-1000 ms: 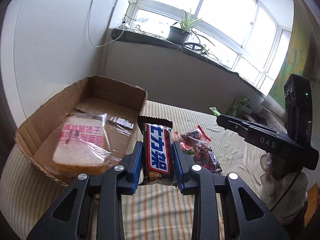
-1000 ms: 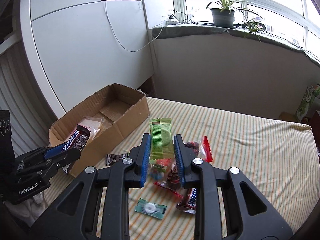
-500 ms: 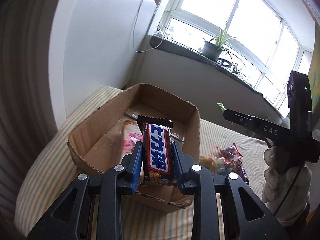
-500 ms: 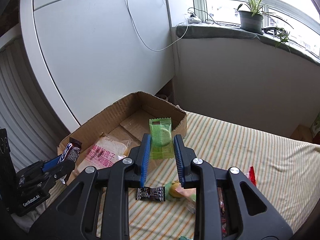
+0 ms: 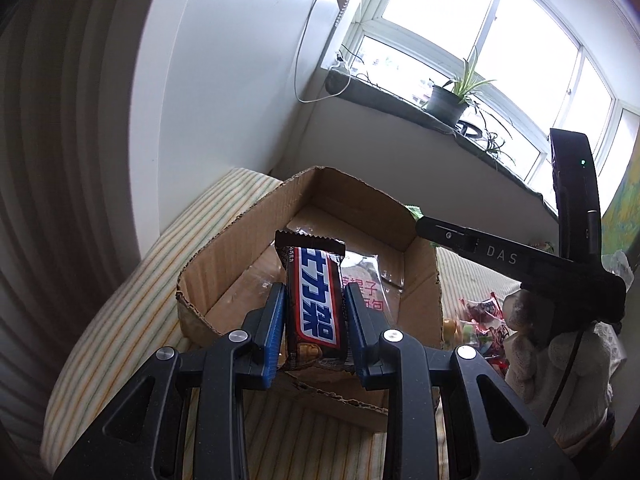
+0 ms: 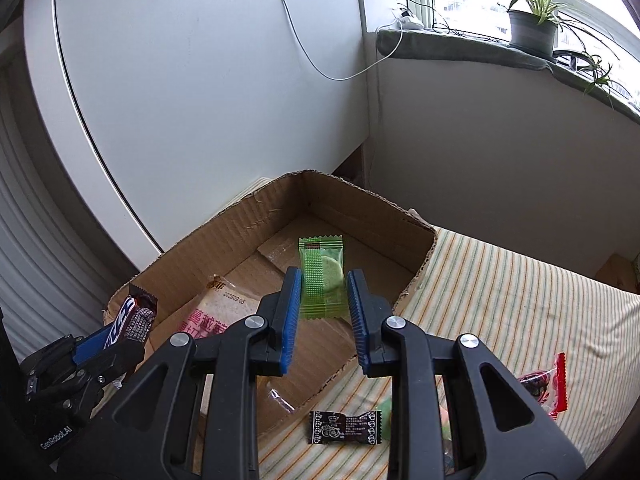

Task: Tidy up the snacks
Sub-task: 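Carry both items into the box and open both tools to release them, then withdraw both tools from the box toward the remaining snacks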

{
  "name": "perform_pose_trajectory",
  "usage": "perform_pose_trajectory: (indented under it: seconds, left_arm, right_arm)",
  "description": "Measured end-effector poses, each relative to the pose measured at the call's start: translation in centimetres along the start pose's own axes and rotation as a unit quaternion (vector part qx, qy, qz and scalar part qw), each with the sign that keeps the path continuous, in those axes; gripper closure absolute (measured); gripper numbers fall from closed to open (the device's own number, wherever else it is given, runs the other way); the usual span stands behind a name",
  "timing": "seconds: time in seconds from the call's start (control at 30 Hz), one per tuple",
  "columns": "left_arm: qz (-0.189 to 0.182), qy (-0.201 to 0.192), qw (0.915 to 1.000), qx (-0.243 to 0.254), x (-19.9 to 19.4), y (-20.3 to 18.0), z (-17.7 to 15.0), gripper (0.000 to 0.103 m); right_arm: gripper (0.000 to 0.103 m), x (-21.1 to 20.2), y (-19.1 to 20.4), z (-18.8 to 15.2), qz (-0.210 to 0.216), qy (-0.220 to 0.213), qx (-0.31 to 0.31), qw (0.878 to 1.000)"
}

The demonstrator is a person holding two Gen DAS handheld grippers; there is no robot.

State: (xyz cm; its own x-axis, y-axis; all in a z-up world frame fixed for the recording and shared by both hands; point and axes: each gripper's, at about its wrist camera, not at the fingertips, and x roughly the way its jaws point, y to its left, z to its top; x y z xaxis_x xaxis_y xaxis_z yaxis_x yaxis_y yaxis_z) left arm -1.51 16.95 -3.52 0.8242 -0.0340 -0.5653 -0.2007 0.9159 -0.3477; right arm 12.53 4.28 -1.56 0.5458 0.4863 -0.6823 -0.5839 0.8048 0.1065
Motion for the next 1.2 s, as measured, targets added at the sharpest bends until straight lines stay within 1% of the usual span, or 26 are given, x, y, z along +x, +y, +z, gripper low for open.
perform_pose_trajectory:
  seconds: [0.1,0.2,0.23,0.27,0.3,0.33,0.37,0.63,0.87,0.93,1.03,1.2]
  left_arm:
    - [-0.002,0.004,1.0000,0.002,0.1,-0.1,-0.1,0.075]
    - [-0.002,0.003,1.0000,0.000,0.2,-0.1,-0.1,0.075]
    - [-0.002,0.003,1.0000,-0.001,0.2,0.0,-0.1,0.072]
    - [-0.005,0.002,1.0000,-0.001,0.1,0.0,-0.1,0.071]
    - [-0.005,0.000,1.0000,-0.002,0.0,0.0,-0.1,0.065]
    - [-0.004,-0.002,1.0000,-0.003,-0.1,0.0,0.0,0.055]
    - [-0.003,-0.004,1.0000,-0.004,-0.2,0.1,0.0,0.051]
    - [-0.004,-0.010,0.9999,-0.002,-0.4,-0.2,0.0,0.050]
    - [-0.017,-0.017,0.9997,0.002,-0.7,-1.1,0.0,0.050]
    - [-0.020,-0.017,0.9996,0.009,-0.6,-1.6,0.0,0.050]
    - [-0.027,-0.017,0.9993,0.019,-0.7,-2.6,-0.1,0.050]
    - [-0.041,-0.017,0.9984,0.036,-0.8,-4.3,-0.3,0.050]
  right_arm:
    - [0.078,0.4,0.3,-0.3,0.002,0.005,-0.004,1.000]
    - [0.078,0.5,0.4,-0.3,0.002,0.001,-0.005,1.000]
    - [0.076,0.4,0.4,-0.3,0.004,0.000,-0.005,1.000]
    - [0.064,0.3,0.4,-0.3,0.007,-0.001,-0.005,1.000]
    - [0.056,0.1,0.4,-0.3,0.008,-0.004,-0.003,1.000]
    - [0.042,-0.1,0.3,-0.3,0.008,-0.008,-0.001,1.000]
    - [0.036,-0.3,0.3,-0.3,0.008,-0.013,0.001,1.000]
    - [0.035,-1.9,-0.3,-0.4,0.009,-0.023,0.002,1.000]
    - [0.035,-3.7,-1.6,-1.2,-0.002,-0.029,0.004,1.000]
    - [0.035,-4.6,-2.0,-1.7,-0.013,-0.031,-0.001,0.999]
    - [0.035,-6.0,-3.2,-2.5,-0.024,-0.035,-0.003,0.999]
    - [0.035,-8.0,-6.5,-4.2,-0.041,-0.035,0.018,0.998]
